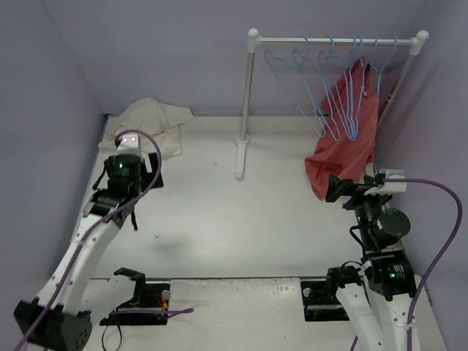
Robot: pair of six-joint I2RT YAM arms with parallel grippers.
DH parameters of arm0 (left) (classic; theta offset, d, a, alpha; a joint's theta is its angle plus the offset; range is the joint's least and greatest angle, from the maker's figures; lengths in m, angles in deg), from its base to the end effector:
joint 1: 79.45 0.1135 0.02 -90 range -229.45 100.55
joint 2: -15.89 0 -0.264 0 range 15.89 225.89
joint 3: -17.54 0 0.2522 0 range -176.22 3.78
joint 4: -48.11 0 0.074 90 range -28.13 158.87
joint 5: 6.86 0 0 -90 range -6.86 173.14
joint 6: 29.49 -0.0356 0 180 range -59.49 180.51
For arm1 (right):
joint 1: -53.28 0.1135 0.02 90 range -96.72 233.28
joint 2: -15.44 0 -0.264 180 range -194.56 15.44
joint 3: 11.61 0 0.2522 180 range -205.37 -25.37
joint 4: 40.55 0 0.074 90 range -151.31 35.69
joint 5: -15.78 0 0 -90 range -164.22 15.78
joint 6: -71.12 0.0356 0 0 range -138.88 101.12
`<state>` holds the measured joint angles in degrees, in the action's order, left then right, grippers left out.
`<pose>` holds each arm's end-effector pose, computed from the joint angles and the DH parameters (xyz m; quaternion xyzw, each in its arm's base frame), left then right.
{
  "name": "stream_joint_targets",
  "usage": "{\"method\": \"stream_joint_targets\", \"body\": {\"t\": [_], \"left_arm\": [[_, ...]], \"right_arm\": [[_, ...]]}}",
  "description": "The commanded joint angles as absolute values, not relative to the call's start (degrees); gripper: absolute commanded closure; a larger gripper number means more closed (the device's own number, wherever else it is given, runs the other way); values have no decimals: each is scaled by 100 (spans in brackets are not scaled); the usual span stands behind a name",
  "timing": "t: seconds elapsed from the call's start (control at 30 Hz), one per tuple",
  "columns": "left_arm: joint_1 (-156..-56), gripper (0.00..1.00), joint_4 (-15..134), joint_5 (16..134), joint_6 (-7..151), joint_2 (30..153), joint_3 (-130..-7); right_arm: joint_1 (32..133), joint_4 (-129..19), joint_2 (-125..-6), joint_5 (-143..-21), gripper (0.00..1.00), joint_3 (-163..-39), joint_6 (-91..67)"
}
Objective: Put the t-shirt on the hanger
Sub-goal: Move the T-shirt to the center of the board.
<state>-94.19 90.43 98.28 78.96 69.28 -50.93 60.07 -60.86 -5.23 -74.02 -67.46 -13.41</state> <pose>0.1981 -0.0425 0.3414 -0.0960 0.8436 -0.0396 0.5268 0.0845 0.0099 0.3801 -0.0056 0.6096 0.0836 0.7882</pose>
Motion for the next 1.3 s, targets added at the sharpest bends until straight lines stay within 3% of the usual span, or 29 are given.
{"method": "stream_joint_targets", "body": {"t": [0.0,0.17,0.43,0.7,0.77,0.8,0.83,0.87,0.9,0.97,1.27], "left_arm": [[-8904,16,7788,9694,8523,8537,-6133],[-8491,16,8042,9733,8632,10884,-8001],[-8436,16,8676,9783,8433,13672,-10495],[-8433,16,9013,9507,8564,15144,-11551],[-8435,26,9122,9440,8626,15249,-11518],[-8434,42,9140,9392,8656,15241,-11466],[-8446,65,9139,9350,8688,15193,-11391],[-8448,68,9132,9301,8692,15137,-11296],[-8461,87,9128,9254,8708,15027,-11180],[-8547,100,9085,9150,8601,14554,-10831],[-9462,100,9136,8621,8236,11254,-9105]], "right_arm": [[6040,-5537,-820,-7633,0,-6857,-1290],[6052,-5537,-899,-7775,0,-6958,-1334],[6089,-5549,-934,-8082,0,-6909,-1464],[6159,-5554,-1040,-8370,0,-6847,-1545],[6163,-5560,-1060,-8382,0,-6864,-1545],[6163,-5557,-1069,-8388,0,-6875,-1545],[6163,-5563,-1075,-8389,0,-6889,-1545],[6163,-5563,-1076,-8389,0,-6898,-1542],[6163,-5563,-1087,-8389,0,-6909,-1528],[6163,-5563,-1125,-8397,0,-6967,-1533],[6163,-5583,-1325,-8515,0,-7265,-1335]]}}
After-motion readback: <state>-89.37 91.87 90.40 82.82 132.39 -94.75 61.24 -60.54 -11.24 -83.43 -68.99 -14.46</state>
